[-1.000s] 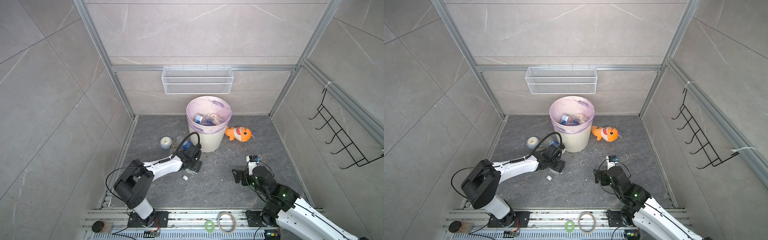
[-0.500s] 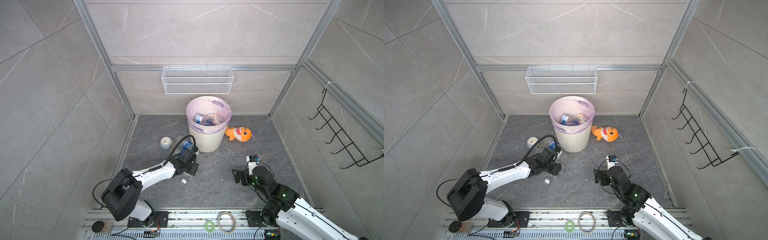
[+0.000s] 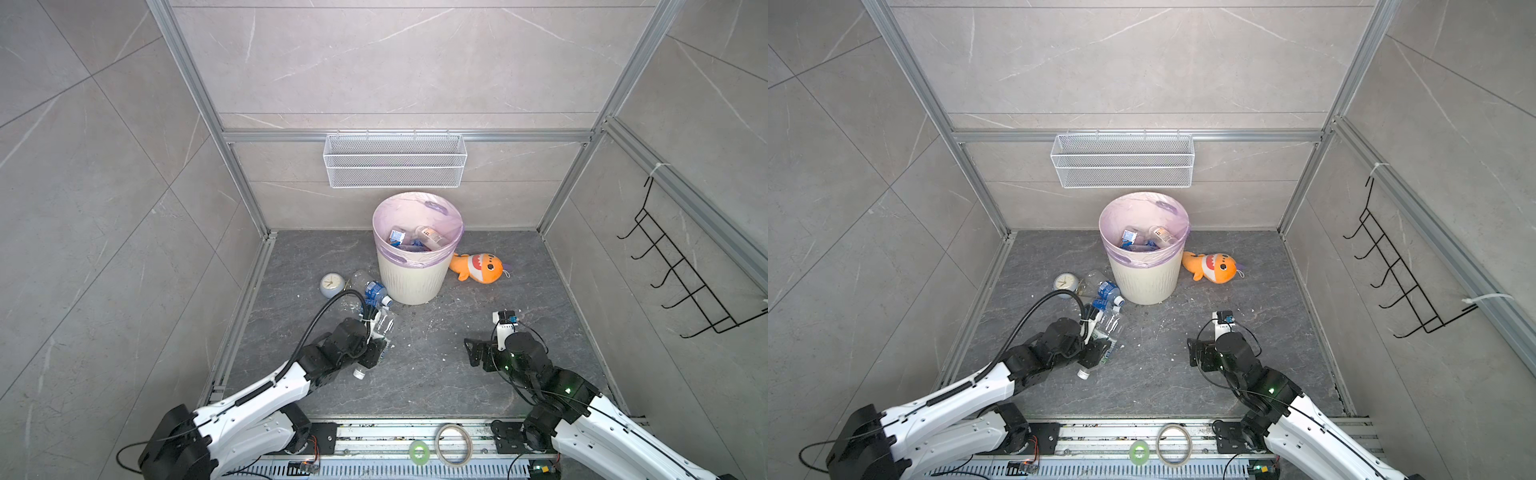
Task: Throw the plastic bottles in the bin
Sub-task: 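Close the left gripper on the large blue-green-labelled bottle and lift it, then carry the large bottle with the left gripper up over the bin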
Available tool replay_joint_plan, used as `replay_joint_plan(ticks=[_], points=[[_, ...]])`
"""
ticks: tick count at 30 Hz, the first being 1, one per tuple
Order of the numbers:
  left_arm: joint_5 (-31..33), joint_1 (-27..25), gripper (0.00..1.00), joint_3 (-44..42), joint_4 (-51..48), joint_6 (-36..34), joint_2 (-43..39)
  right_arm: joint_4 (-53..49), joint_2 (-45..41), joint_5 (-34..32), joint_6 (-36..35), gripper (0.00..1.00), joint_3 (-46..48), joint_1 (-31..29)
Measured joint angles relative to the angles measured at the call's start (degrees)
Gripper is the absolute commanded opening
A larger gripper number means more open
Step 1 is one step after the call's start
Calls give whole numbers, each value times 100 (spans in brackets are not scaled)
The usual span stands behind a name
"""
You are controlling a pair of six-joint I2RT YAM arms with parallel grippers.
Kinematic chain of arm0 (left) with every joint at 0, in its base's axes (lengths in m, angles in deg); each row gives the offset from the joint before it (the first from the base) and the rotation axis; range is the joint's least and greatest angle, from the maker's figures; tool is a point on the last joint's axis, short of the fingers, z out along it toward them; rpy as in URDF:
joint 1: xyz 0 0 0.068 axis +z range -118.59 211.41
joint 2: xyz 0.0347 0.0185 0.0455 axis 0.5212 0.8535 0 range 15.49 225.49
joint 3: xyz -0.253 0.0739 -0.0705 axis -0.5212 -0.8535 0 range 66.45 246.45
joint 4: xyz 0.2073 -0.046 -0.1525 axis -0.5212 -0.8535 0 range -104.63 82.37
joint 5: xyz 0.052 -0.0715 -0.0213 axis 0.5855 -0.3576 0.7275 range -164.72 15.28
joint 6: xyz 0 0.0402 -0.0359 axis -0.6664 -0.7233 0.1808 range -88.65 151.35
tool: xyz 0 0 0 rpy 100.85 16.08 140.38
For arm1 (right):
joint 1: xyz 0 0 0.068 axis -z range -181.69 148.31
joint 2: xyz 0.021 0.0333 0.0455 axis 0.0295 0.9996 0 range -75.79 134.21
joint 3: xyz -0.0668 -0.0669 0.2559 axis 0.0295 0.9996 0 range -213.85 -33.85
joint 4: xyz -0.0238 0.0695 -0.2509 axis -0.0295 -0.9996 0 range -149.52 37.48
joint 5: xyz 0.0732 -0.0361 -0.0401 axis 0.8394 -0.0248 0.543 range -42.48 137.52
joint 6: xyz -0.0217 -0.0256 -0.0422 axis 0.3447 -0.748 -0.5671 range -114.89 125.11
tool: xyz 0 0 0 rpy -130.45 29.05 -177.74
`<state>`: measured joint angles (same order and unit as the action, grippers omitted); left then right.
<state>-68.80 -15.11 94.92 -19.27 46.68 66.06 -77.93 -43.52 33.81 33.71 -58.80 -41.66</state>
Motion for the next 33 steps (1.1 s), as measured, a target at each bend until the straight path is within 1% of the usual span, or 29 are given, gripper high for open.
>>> replay_joint_plan(ticks=[7,11,14,18,21,24,27,30,31,32,33], points=[[219,-11,58,-310,-70,105,-1641,0,-13,0,0,100,2,0],[334,-11,58,-310,-129,107,-2223,0,-15,0,0,100,2,0],[404,-11,58,-208,-184,96,-2417,0,-13,0,0,100,9,0],[439,-11,57,225,-151,48,-2310,0,-13,0,0,100,11,0],[442,-11,57,809,0,-79,-1923,0,-13,0,0,100,11,0],[420,-9,58,1657,175,-262,-1156,0,-13,2,0,100,11,0],[286,42,59,2896,308,-507,7,0,-15,2,-2,100,11,0],[-166,334,60,4529,446,-660,1440,0,-15,2,-2,100,11,0],[-330,466,62,5047,470,-682,1893,0,-15,2,-2,99,13,0],[-516,643,69,5639,442,-682,2404,0,-15,2,-2,100,13,0],[-717,828,83,6258,435,-686,2922,0,-15,2,0,100,13,0]])
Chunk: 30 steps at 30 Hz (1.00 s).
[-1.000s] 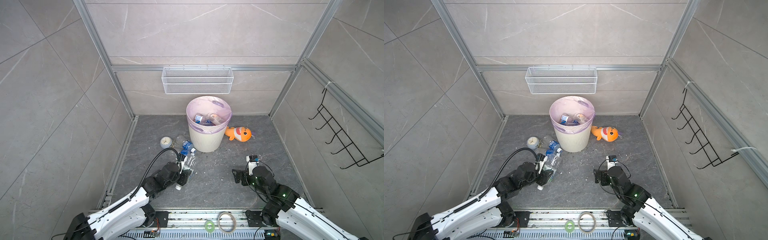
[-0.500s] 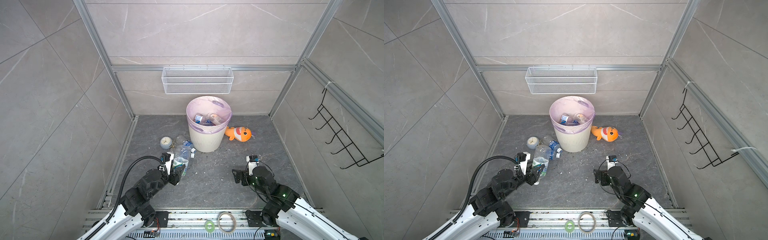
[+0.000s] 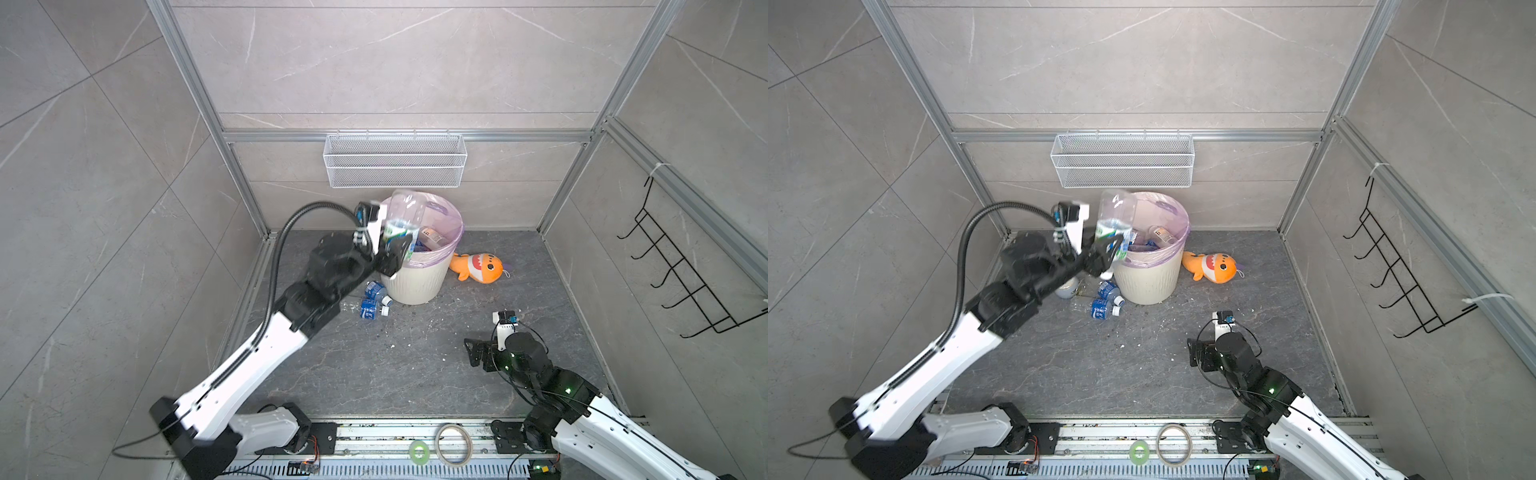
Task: Throw the plastic bottles in the bin
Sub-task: 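Carry the large bottle with the left gripper up over the bin, then open the left gripper to drop the bottle and draw it back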
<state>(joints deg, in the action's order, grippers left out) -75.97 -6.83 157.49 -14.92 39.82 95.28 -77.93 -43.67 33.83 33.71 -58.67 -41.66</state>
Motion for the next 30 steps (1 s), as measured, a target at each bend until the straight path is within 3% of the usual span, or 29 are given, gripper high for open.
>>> replay_joint_plan(ticks=[1,2,4,6,11,19,24,30], points=[[-144,149,96,498,-52,44,393,0,-2,0,0,100,0,0],[-328,341,100,1178,-116,81,946,0,-7,0,0,100,2,0],[-503,636,100,2087,-234,201,1711,-4,-42,0,0,100,11,0],[-584,839,100,2310,-321,275,2059,-2,-83,0,0,100,13,0],[-719,955,100,1307,-282,400,1729,0,-146,0,0,100,13,0],[-809,850,100,-249,114,459,-63,2,-105,7,-2,100,13,0],[-632,850,100,-1294,490,479,-1165,4,-83,31,-4,100,13,-4],[-243,850,100,-2695,557,507,-1910,72,20,116,-15,100,13,-55]])
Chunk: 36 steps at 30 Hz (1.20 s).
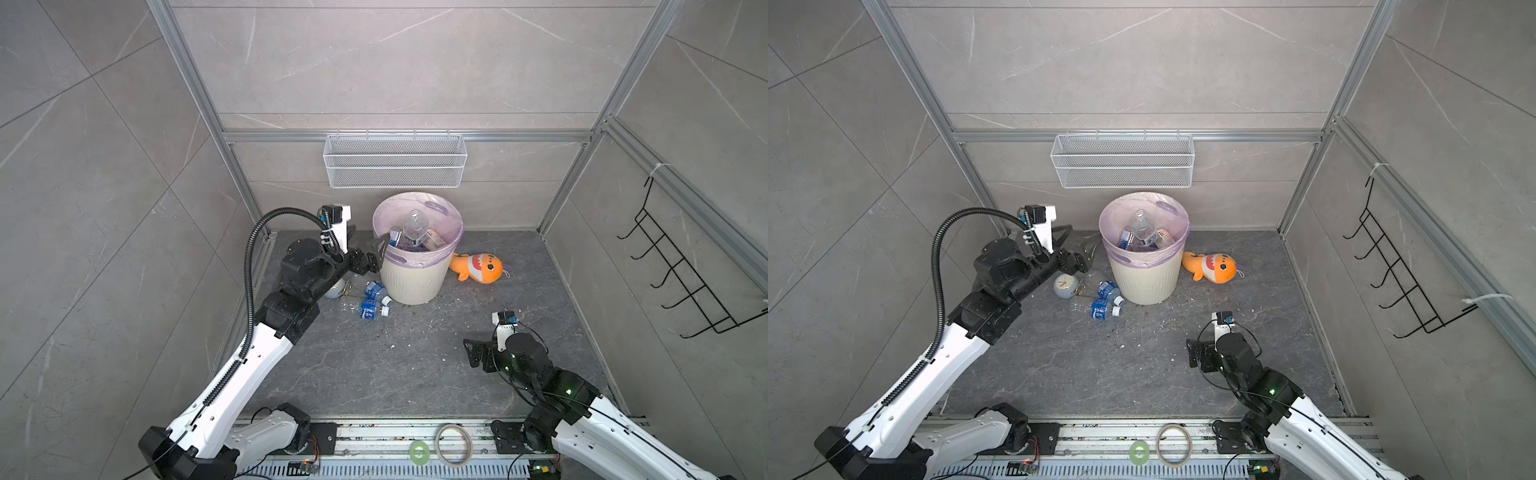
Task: Throw the plastic bottles in the bin
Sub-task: 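Open the left gripper to drop the bottle and draw it back, then reach the right gripper across to the blue-labelled bottles beside the clock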
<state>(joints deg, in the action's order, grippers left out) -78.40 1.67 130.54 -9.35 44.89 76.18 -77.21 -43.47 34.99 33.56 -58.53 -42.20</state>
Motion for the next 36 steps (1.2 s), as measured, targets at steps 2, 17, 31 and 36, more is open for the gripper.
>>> replay_joint_plan(ticks=[2,17,31,36], points=[[170,0,100,-426,-24,22,-195,55,90,26,-31,100,0,-39],[1285,15,100,-2791,-229,490,-1663,463,2321,-765,-452,100,-1106,-1659],[2319,24,100,-4122,-664,817,-2144,632,4540,-1045,-1080,100,-2883,-1998],[2621,74,99,-4229,-804,822,-2059,505,5351,-1003,-1386,99,-3816,-2002]])
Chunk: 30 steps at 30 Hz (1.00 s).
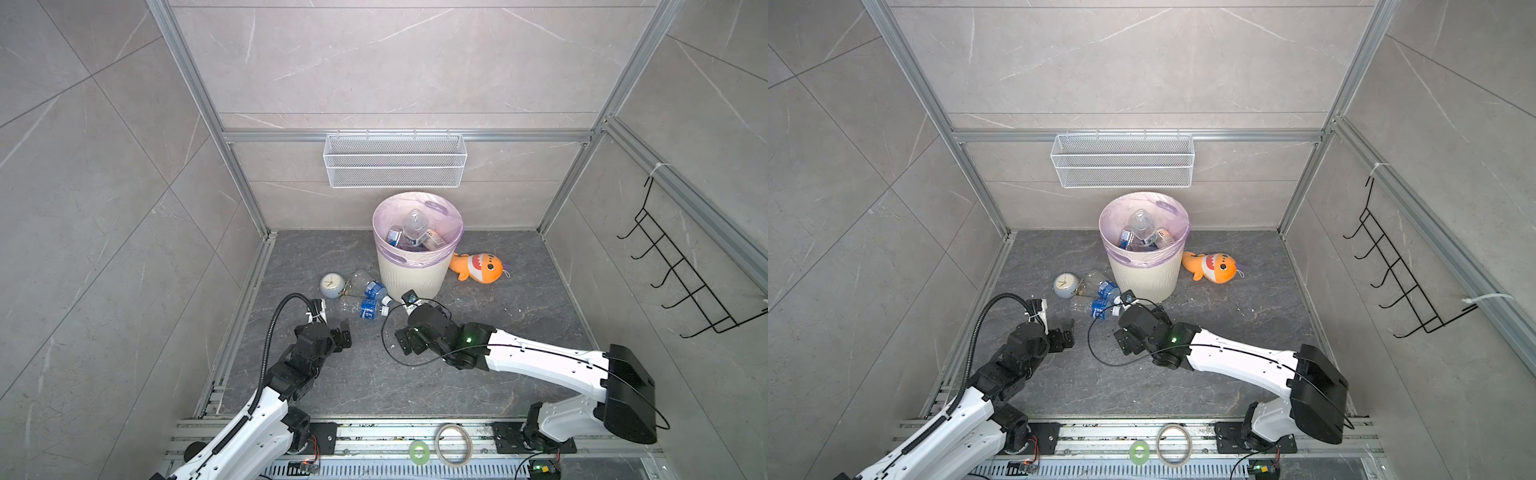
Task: Throw the plastic bottles in the bin
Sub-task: 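Reach the right gripper across to the blue-labelled bottles beside the clock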
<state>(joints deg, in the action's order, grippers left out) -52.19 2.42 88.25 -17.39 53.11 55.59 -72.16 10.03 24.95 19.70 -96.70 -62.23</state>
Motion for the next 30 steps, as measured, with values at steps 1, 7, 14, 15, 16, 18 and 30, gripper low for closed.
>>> replay_joint_plan(ticks=[1,7,14,15,16,18,30], points=[[33,33,99,0,-15,11,20,-24,188,22,-70,99,-219,0],[70,275,97,-39,-44,81,-52,-317,1300,162,-420,96,-1491,0],[-415,848,97,-398,35,275,-275,-682,2505,413,-737,97,-2774,2],[-474,898,97,-422,37,295,-275,-748,2671,448,-774,98,-2975,4],[-522,949,97,-437,39,317,-275,-800,2850,487,-807,99,-3193,13],[-595,1010,97,-448,44,343,-295,-896,3158,573,-850,100,-3571,46],[-798,1495,97,-535,81,621,-616,-1694,4520,984,-1019,97,-5412,422]])
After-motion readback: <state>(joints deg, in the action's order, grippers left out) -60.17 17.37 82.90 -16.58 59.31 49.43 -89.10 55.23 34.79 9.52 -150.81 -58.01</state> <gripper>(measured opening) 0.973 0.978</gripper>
